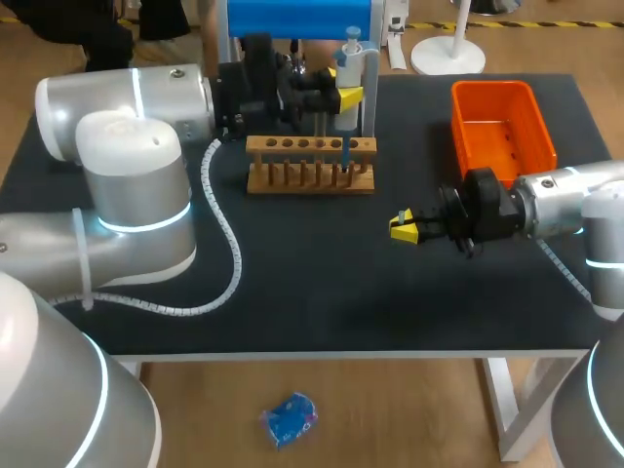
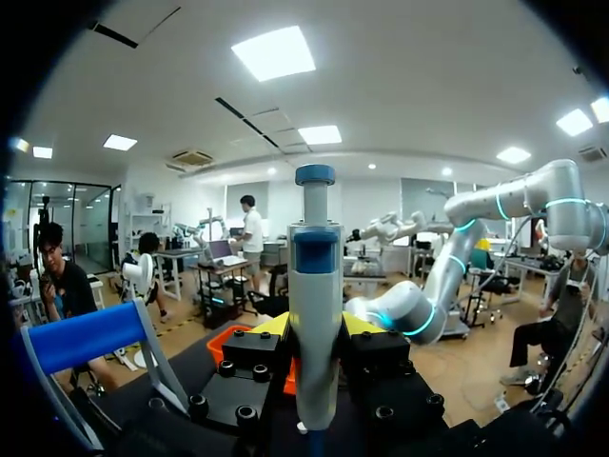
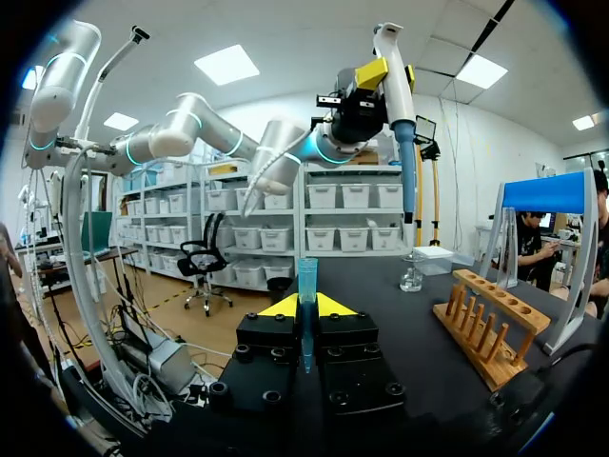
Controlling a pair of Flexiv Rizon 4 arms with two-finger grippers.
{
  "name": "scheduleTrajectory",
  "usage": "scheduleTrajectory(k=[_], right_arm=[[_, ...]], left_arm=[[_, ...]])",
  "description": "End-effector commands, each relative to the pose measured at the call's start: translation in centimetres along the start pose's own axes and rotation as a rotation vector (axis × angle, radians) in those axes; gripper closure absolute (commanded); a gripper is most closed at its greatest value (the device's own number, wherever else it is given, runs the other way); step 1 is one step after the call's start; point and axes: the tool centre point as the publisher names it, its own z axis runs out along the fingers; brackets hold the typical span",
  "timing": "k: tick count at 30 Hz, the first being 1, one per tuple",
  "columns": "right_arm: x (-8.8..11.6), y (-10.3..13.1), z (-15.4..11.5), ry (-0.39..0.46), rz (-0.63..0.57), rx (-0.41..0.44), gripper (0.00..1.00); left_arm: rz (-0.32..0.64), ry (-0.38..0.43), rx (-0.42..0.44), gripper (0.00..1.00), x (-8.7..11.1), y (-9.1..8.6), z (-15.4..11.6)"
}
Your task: Invert the test tube, pick up the pipette, mount the tip to pipette, aspirate from beaker and dispense into the tube, eject the tip, return the pipette, and cap with the stopper.
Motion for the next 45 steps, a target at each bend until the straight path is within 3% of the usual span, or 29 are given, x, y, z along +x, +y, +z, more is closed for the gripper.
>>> scheduleTrajectory(k=[1, 6, 16, 26, 45], right_arm=[[0.1, 0.1, -0.1, -0.001, 0.0, 0.002, 1.0], [0.1, 0.1, -0.1, -0.001, 0.0, 0.002, 1.0], [0.1, 0.1, -0.1, -0.001, 0.0, 0.002, 1.0], [0.1, 0.1, -0.1, -0.001, 0.0, 0.002, 1.0], [-3.6, -0.7, 4.5, -0.011, -0.045, -0.031, 1.0]], left_arm=[[-0.025, 0.02, 0.03, 1.0, -0.3, -0.1, -0.8], [-0.057, 0.06, 0.064, 1.0, 0.3, -0.7, -1.3], [-0.064, 0.096, 0.053, 1.0, 2.7, -1.3, -1.2], [-0.073, 0.093, 0.033, 1.0, 3.0, -1.0, -0.8], [-0.073, 0.093, 0.033, 1.0, 3.0, -1.0, -0.8]])
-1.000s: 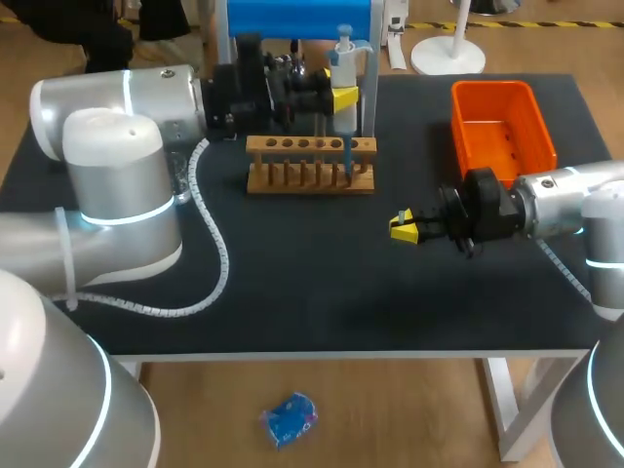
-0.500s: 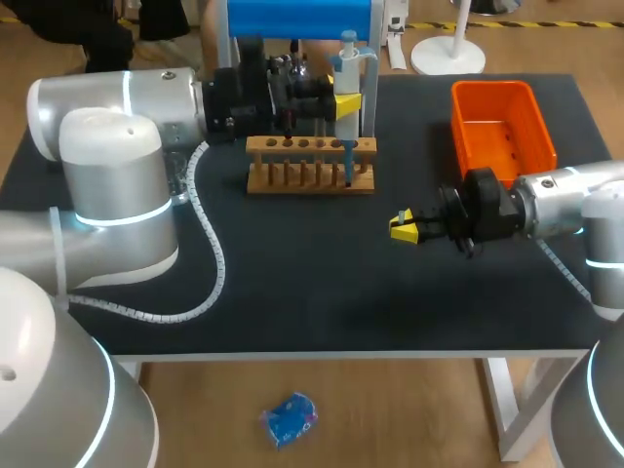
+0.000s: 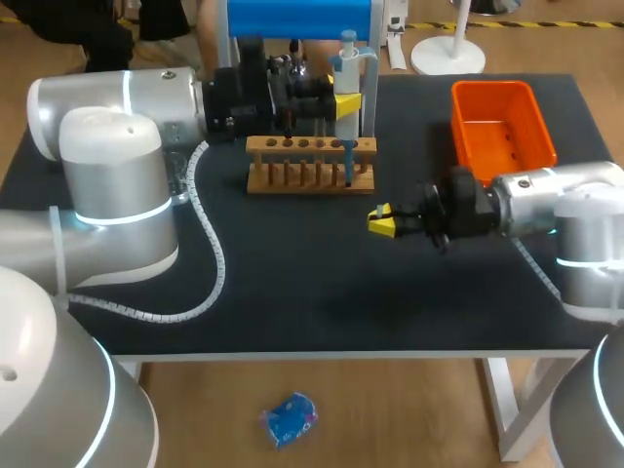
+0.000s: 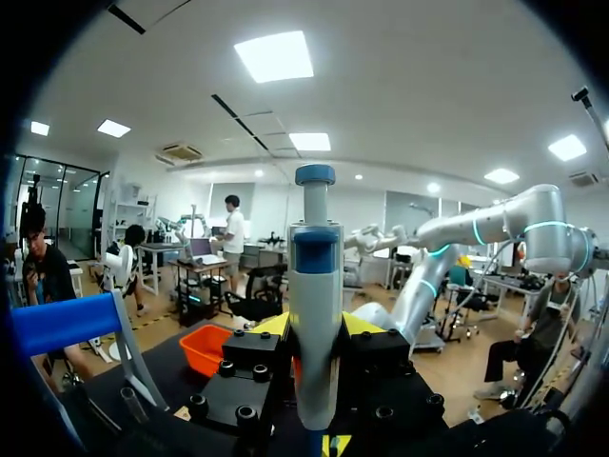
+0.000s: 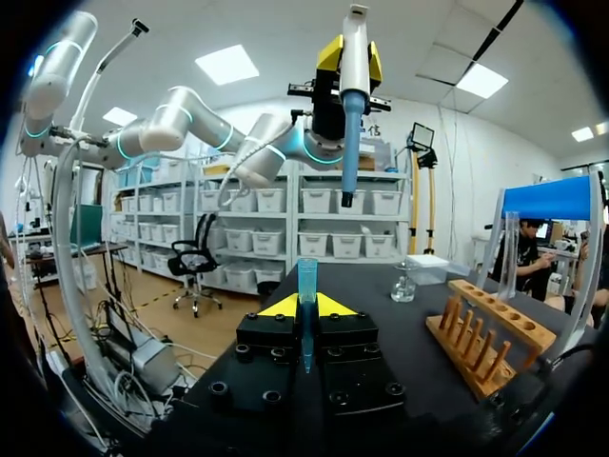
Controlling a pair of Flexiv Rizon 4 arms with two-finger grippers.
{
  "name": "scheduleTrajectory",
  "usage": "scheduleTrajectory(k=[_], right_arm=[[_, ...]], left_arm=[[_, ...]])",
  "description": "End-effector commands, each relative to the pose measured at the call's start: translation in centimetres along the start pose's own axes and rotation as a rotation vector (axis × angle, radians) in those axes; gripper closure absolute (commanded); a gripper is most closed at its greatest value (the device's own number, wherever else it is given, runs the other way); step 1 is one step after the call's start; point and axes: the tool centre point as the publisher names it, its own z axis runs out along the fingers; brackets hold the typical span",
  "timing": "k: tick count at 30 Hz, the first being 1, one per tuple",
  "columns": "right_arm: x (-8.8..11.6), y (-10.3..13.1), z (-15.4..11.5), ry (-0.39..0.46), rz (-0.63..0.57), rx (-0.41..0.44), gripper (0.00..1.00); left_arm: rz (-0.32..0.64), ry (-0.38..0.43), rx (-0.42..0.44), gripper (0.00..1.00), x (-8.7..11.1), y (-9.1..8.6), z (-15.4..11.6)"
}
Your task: Invert the test tube, pick up the pipette, mount the tip to pipette, aspirate from beaker and dispense into the tube, eject the tip, return the pipette, and cap with the stopper.
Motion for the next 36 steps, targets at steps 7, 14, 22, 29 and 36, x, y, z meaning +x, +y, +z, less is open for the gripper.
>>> scheduleTrajectory(k=[7, 14, 22, 29, 36], right_arm=[[-1.4, -0.1, 2.1, 0.012, -0.018, -0.003, 1.0], [-1.4, -0.1, 2.1, 0.012, -0.018, -0.003, 1.0], [-1.6, -0.1, 2.3, 0.014, -0.02, -0.004, 1.0], [-3.4, 0.1, 3.4, 0.022, -0.027, -0.013, 1.0], [-4.4, 0.9, 4.2, 0.032, -0.05, -0.024, 1.0]], left_arm=[[0.001, -0.001, 0.002, 1.0, 0.0, 0.0, 0.1], [0.001, -0.001, 0.002, 1.0, 0.0, 0.0, 0.1], [0.001, -0.001, 0.002, 1.0, 0.0, 0.0, 0.1], [0.001, -0.001, 0.002, 1.0, 0.0, 0.0, 0.1], [0.001, -0.001, 0.002, 1.0, 0.0, 0.0, 0.1]])
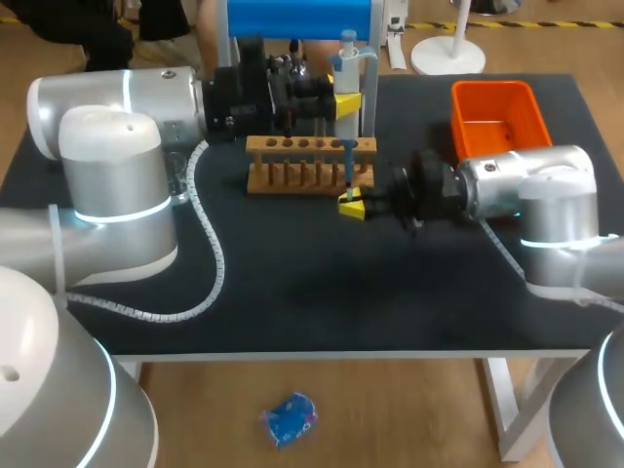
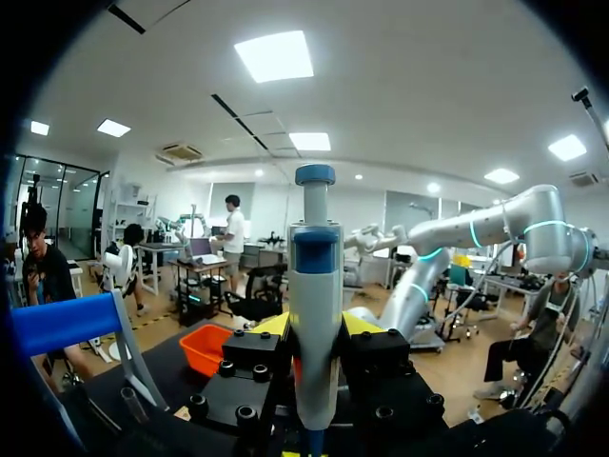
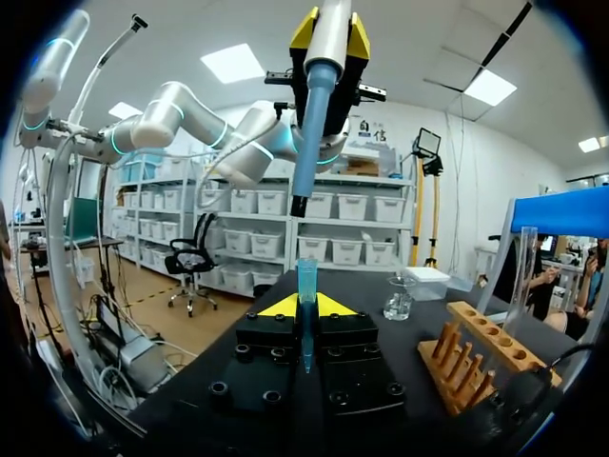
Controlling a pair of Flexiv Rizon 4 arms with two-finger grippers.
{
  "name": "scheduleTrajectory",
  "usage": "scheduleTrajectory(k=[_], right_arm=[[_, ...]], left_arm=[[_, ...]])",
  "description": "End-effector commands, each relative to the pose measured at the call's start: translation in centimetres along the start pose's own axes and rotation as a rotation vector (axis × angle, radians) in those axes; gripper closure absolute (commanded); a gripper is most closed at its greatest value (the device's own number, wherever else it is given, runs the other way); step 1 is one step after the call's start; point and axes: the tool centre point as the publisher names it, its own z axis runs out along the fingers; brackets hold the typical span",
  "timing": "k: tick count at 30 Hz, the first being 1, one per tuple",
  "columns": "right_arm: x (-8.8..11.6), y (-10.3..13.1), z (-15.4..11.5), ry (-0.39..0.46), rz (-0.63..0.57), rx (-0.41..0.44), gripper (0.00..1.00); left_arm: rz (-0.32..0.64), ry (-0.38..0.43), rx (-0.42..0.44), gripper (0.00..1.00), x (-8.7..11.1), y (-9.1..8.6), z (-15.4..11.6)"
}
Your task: Invert the test tube, pick up the pipette, mount the tip to pipette, aspirate from beaker and dispense into the tube, eject the tip, return the pipette, and cap with the stopper.
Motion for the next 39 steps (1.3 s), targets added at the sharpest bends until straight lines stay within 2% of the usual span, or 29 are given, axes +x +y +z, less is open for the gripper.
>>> scheduleTrajectory(k=[1, 18, 39], right_arm=[[-0.9, -0.1, 0.5, 0.013, -0.01, -0.006, 1.0], [-1.9, 0.8, 1.0, -0.008, -0.085, -0.03, 1.0], [-1.3, 2.0, 0.6, -0.013, -0.131, -0.037, 1.0]], left_arm=[[0.001, -0.002, 0.003, 1.0, 0.1, 0.0, 0.1], [0.001, -0.002, 0.003, 1.0, 0.1, 0.0, 0.1], [0.001, -0.002, 0.003, 1.0, 0.1, 0.0, 0.1]])
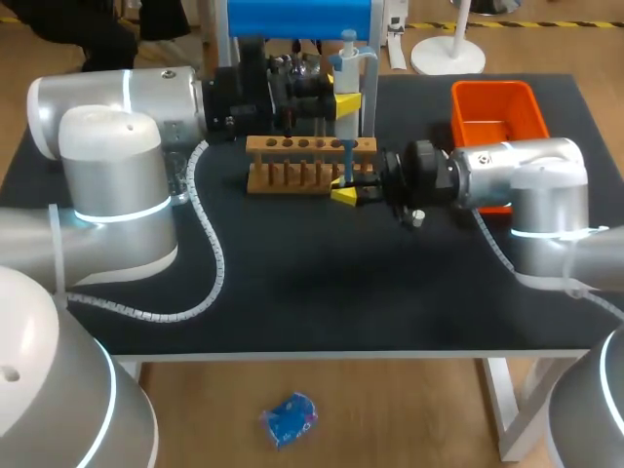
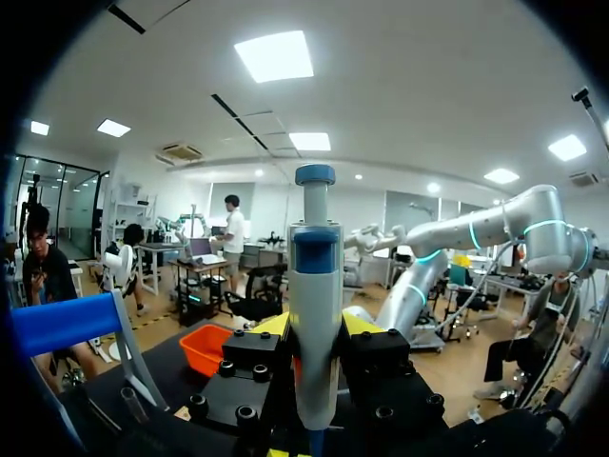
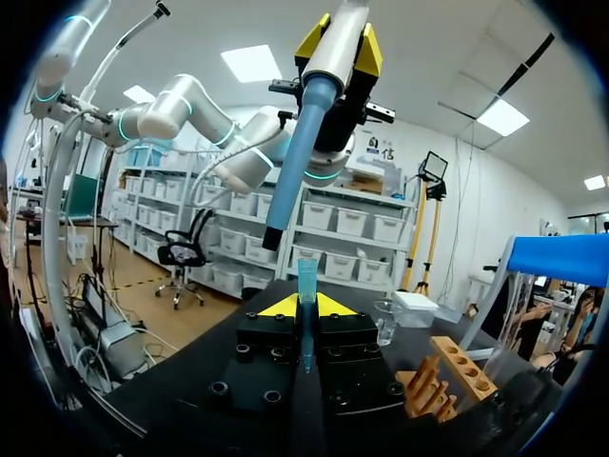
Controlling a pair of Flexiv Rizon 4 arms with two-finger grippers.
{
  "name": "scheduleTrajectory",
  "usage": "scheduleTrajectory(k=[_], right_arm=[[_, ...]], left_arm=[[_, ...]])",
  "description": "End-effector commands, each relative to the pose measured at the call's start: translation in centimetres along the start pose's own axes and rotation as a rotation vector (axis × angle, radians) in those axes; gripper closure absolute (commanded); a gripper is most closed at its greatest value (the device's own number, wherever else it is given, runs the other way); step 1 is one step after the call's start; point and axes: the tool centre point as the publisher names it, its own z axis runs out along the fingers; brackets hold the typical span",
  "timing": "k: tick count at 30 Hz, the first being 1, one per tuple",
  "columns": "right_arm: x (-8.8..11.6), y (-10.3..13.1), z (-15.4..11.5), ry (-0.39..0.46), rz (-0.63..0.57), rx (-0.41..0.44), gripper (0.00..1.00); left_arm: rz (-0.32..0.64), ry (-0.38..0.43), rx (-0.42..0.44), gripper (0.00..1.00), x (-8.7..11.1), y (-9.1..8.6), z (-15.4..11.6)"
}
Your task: Invert the test tube, pick up the pipette, mount the tip to pipette, aspirate from beaker and dispense into the tube, eject the tip, return the pipette, and cap with the stopper.
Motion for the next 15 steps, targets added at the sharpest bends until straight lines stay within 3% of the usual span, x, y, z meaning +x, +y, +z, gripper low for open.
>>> scheduleTrajectory(k=[1, 15], right_arm=[[0.11, 0.31, -0.25, -0.004, -0.005, 0.003, 1.0], [0.66, 0.2, -0.09, 0.001, -0.007, 0.001, 1.0]], left_arm=[[0.001, -0.002, 0.003, 1.0, 0.06, 0.04, 0.09], [0.001, -0.002, 0.003, 1.0, 0.06, 0.04, 0.09]])
